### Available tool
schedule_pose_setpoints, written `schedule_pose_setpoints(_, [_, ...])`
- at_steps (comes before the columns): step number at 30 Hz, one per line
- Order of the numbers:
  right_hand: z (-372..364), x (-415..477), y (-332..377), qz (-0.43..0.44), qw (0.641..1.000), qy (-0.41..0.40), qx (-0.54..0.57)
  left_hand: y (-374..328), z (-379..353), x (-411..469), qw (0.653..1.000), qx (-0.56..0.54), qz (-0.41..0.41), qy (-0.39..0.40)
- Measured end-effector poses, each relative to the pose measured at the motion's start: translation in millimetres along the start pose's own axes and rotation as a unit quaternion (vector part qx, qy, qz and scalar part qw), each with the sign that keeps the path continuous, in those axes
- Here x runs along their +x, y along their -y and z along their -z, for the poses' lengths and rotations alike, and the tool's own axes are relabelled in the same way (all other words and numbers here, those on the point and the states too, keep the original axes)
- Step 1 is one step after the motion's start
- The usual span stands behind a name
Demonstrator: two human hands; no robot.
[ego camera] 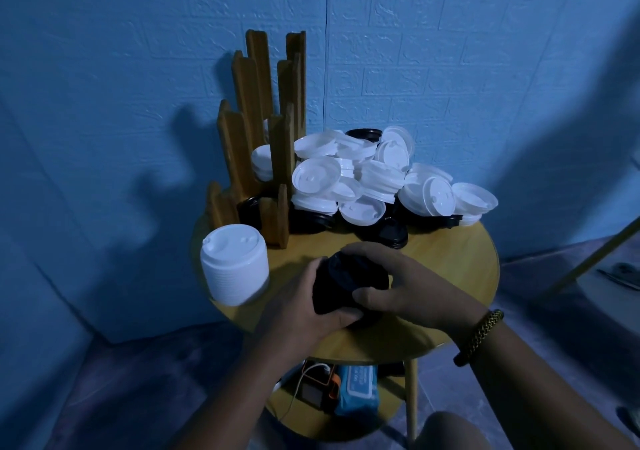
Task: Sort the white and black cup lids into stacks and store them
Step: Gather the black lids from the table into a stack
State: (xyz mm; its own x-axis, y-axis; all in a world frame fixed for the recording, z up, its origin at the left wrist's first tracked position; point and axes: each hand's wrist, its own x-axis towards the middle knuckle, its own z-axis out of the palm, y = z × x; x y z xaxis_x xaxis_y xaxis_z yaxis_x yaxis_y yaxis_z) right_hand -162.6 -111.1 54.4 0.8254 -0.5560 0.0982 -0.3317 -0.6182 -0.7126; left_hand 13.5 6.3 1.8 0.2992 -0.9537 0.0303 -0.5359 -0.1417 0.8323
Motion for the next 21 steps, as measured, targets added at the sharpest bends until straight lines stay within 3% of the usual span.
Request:
schedule_pose_setpoints(2, [1,4,-2,0.002,1.0,0.016,-0.023,-1,0,0,1.0,0.0,0.0,0.0])
schedule_pose_setpoints(7, [-6,7,-1,-0.01,0.999,-0.039,-0.021,-1,1,0,1.0,0.009,-0.001,0.001])
schedule_pose_setpoints(14, [3,9,-7,-0.021,1.0,0.001,-0.008,-1,1,1,1.0,-0.004,-0.001,0.011])
schedule_pose_setpoints(21, [-16,-1,-10,-0.028,0.998,-0.023,-0.047,-2,1,2,1.0,0.015,-0.024,0.011])
